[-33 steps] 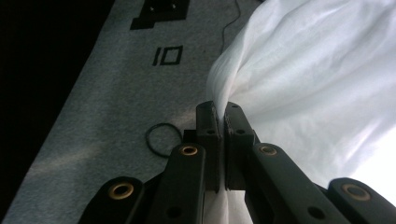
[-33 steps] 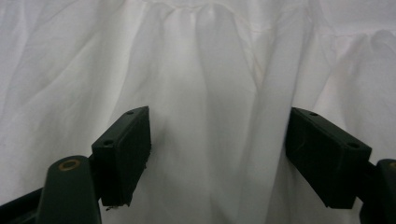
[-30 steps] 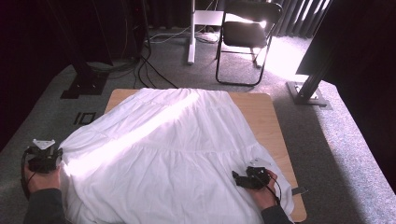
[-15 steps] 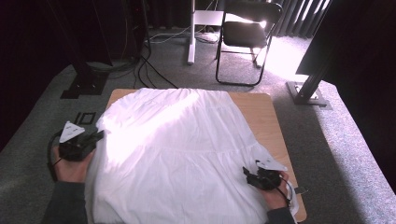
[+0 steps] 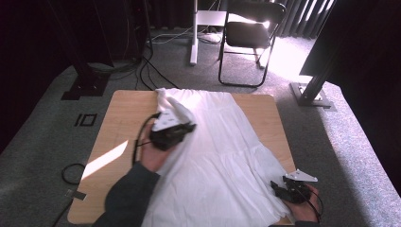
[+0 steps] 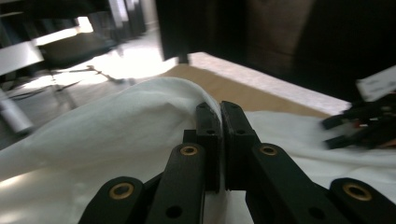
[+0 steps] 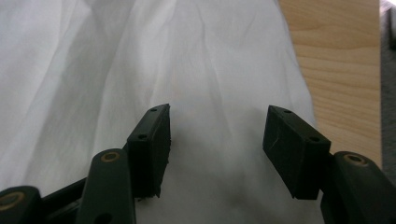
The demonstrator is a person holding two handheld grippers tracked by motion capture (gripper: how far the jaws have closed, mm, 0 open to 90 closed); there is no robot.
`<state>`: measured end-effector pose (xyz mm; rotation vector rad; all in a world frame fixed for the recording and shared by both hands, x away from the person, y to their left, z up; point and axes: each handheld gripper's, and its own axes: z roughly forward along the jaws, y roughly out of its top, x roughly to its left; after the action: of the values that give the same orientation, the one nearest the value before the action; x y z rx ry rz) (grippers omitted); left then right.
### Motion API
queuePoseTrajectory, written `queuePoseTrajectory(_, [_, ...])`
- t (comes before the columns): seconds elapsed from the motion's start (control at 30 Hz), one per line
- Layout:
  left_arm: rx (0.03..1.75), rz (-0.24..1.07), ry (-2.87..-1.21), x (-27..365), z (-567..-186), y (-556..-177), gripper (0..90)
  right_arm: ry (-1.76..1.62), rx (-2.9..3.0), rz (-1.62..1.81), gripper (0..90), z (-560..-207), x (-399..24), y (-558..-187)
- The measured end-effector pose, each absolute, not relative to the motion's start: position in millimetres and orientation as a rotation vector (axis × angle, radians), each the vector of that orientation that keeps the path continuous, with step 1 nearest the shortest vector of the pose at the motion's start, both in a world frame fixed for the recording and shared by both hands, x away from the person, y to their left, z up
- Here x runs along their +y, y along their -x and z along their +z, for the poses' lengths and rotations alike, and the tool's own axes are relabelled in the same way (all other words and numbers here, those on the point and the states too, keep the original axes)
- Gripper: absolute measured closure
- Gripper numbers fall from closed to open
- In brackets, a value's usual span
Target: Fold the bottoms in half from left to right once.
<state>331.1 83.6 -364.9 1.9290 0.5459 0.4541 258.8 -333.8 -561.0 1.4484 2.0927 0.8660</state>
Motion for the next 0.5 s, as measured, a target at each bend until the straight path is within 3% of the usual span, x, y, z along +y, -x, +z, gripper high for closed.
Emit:
queuePoseTrajectory(0.13, [0.425, 0.284, -1.989, 13.2, -387.5, -333.3, 87.9, -1.475, 2.081, 0.863, 43.3, -560.5, -332.2, -261.8])
queuePoseTrajectory(0.17, [0.425, 0.284, -1.989, 13.2, -387.5, -333.3, 87.4, -1.475, 2.081, 0.863, 43.3, -560.5, -332.2, -261.8])
queuePoseTrajectory(0.2, [0.429, 0.169, -2.030, -9.6, -403.3, -339.0, 87.4, -1.473, 2.068, 0.843, 44.9, -559.7, -330.3, -261.9])
queuePoseTrajectory(0.27, [0.426, 0.150, -2.072, -22.2, -415.7, -340.9, 71.6, -1.471, 2.026, 0.813, 47.8, -555.6, -327.8, -261.2])
queuePoseTrajectory(0.33, [0.439, 0.160, -2.074, -17.6, -419.7, -340.3, 61.1, -1.476, 1.984, 0.861, 49.0, -546.8, -327.8, -259.4])
queuePoseTrajectory(0.5, [0.558, 0.334, -2.060, 39.1, -409.9, -336.3, 53.7, -1.444, 1.963, 0.996, 49.2, -521.2, -318.9, -262.2])
